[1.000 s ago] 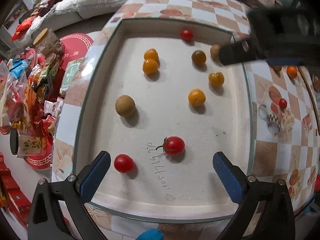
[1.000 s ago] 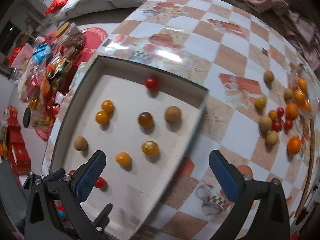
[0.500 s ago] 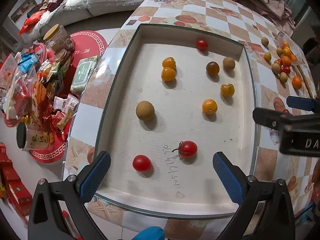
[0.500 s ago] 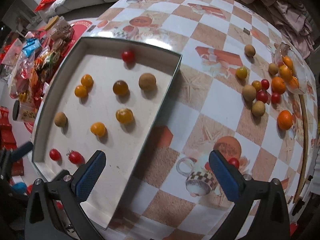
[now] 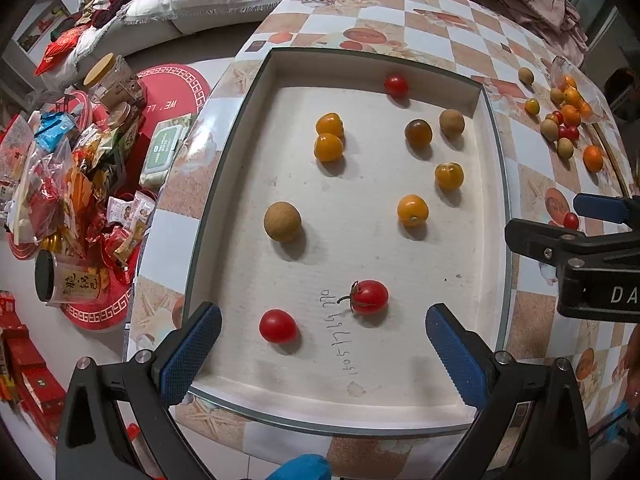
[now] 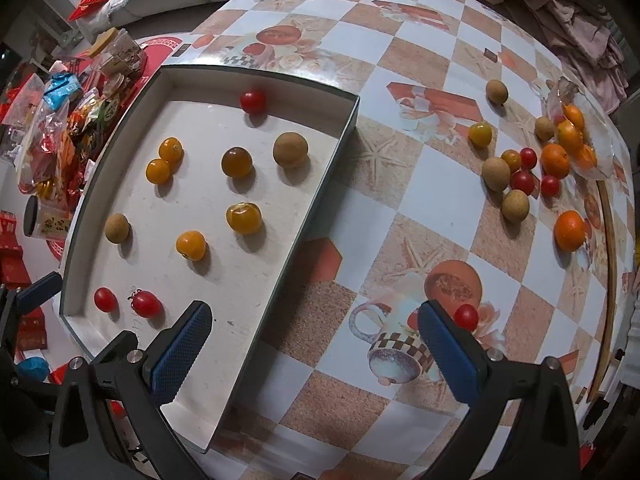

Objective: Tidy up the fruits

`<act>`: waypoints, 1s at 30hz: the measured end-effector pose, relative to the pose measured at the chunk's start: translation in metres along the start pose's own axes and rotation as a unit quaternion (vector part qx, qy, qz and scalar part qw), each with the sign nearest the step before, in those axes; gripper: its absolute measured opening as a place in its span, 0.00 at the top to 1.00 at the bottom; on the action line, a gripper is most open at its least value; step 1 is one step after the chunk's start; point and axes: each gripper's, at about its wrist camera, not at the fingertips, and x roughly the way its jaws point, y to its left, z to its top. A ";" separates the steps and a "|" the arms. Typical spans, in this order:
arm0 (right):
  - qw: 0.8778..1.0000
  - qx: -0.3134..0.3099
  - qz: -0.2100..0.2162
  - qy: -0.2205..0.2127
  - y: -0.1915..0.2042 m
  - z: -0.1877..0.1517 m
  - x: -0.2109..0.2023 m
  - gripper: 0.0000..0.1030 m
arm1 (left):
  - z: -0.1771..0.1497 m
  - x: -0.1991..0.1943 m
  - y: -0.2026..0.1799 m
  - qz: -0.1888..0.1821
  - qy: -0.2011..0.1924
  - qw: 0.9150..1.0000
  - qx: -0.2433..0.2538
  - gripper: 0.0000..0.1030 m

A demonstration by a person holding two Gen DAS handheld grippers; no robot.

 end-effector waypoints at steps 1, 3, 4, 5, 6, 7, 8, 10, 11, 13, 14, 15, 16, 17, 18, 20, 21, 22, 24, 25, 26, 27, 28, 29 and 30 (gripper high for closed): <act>1.000 0.001 0.000 0.000 -0.001 0.000 0.000 0.00 | 0.000 0.000 0.000 0.000 0.000 1.000 0.000 0.00; 1.000 0.001 -0.001 0.000 -0.001 -0.002 -0.001 0.00 | 0.000 0.000 0.000 0.001 0.001 1.000 0.000 0.00; 1.000 0.000 -0.001 0.000 -0.001 -0.002 -0.001 0.00 | -0.001 0.000 0.000 0.000 0.001 1.000 0.000 0.00; 1.000 0.001 0.000 0.001 -0.001 -0.002 -0.001 0.00 | -0.001 0.000 0.000 0.000 0.001 1.000 0.001 0.00; 1.000 0.002 0.001 0.002 -0.002 -0.002 -0.001 0.00 | -0.001 0.000 0.000 0.001 0.001 1.000 0.003 0.00; 1.000 0.002 0.001 0.002 -0.002 -0.003 -0.001 0.00 | -0.002 0.000 -0.001 0.002 0.001 1.000 0.003 0.00; 1.000 0.003 0.000 0.002 -0.003 -0.003 -0.001 0.00 | -0.002 0.000 -0.001 0.002 0.001 1.000 0.004 0.00; 1.000 0.001 -0.001 0.002 -0.003 -0.004 -0.001 0.00 | -0.003 0.000 -0.001 0.006 0.000 1.000 0.004 0.00; 1.000 0.001 -0.001 0.002 -0.002 -0.004 -0.001 0.00 | -0.003 0.000 -0.002 0.006 0.000 1.000 0.003 0.00; 1.000 0.000 -0.001 0.002 -0.002 -0.004 -0.001 0.00 | -0.003 0.000 -0.002 0.006 0.001 1.000 0.001 0.00; 1.000 0.001 -0.001 0.002 -0.002 -0.005 -0.001 0.00 | -0.003 0.001 -0.002 0.006 0.002 1.000 0.000 0.00; 1.000 0.001 -0.001 0.002 -0.002 -0.005 -0.001 0.00 | -0.003 0.001 -0.002 0.007 0.003 1.000 0.000 0.00; 1.000 0.001 -0.001 0.002 -0.002 -0.005 -0.001 0.00 | -0.003 0.001 -0.002 0.008 0.002 1.000 0.000 0.00; 1.000 0.000 -0.001 0.002 -0.002 -0.005 -0.001 0.00 | -0.003 0.001 -0.002 0.008 0.003 1.000 0.000 0.00; 1.000 0.000 -0.001 0.002 -0.002 -0.005 -0.001 0.00 | -0.003 0.001 -0.002 0.009 0.002 1.000 -0.001 0.00; 1.000 -0.001 -0.001 0.002 -0.002 -0.006 -0.002 0.00 | -0.003 0.001 -0.002 0.010 0.001 1.000 0.001 0.00; 1.000 -0.002 -0.002 0.002 -0.001 -0.006 -0.002 0.00 | -0.003 0.002 -0.003 0.009 0.002 1.000 0.002 0.00; 1.000 -0.002 -0.002 0.002 -0.001 -0.006 -0.002 0.00 | -0.003 0.002 -0.003 0.008 0.003 1.000 0.003 0.00; 1.000 -0.001 -0.001 0.002 -0.001 -0.007 -0.002 0.00 | -0.004 0.002 -0.003 0.009 0.002 1.000 0.004 0.00; 1.000 -0.001 -0.001 0.002 -0.001 -0.006 -0.001 0.00 | -0.004 0.001 -0.003 0.009 0.003 1.000 0.004 0.00; 1.000 -0.002 -0.001 0.002 -0.001 -0.006 -0.001 0.00 | -0.004 0.001 -0.004 0.009 0.003 1.000 0.004 0.00; 1.000 -0.003 -0.001 0.002 0.000 -0.006 -0.001 0.00 | -0.004 0.001 -0.004 0.009 0.003 1.000 0.003 0.00; 1.000 -0.004 -0.001 0.003 0.000 -0.007 -0.001 0.00 | -0.004 0.001 -0.004 0.009 0.002 1.000 0.003 0.00; 1.000 -0.004 -0.001 0.003 0.001 -0.006 -0.001 0.00 | -0.004 0.001 -0.003 0.009 0.002 1.000 0.004 0.00; 1.000 -0.004 -0.001 0.003 0.001 -0.006 -0.001 0.00 | -0.004 0.001 -0.003 0.009 0.001 1.000 0.004 0.00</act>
